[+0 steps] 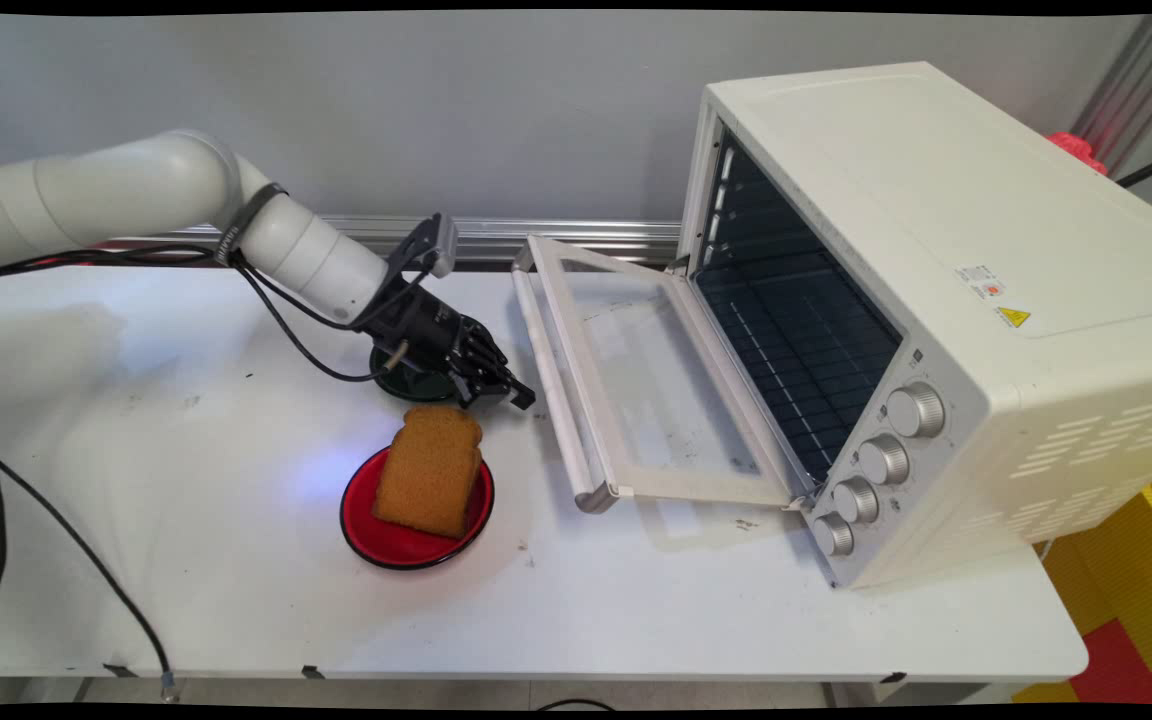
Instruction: Close the oven
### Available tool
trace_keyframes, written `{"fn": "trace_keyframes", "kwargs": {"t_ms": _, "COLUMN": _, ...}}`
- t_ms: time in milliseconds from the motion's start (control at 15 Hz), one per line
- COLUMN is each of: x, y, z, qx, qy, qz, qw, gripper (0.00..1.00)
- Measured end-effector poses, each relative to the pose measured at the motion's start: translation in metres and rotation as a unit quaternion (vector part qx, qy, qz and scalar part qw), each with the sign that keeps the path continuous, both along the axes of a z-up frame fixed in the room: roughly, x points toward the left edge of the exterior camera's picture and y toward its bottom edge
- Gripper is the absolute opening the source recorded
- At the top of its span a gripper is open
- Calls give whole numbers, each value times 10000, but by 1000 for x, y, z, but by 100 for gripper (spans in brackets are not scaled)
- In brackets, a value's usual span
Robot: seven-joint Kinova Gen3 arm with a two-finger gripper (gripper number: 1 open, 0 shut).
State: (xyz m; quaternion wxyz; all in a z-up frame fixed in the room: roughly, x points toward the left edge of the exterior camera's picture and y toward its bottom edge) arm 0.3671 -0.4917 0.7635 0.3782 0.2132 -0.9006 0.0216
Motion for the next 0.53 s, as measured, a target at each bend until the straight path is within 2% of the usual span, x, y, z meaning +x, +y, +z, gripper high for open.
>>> {"fn": "trace_keyframes", "kwargs": {"t_ms": 533, "x": -13, "y": -9, "z": -7, "qx": -149, "qy": 236, "qz": -23, "qw": 9996, "gripper": 0}}
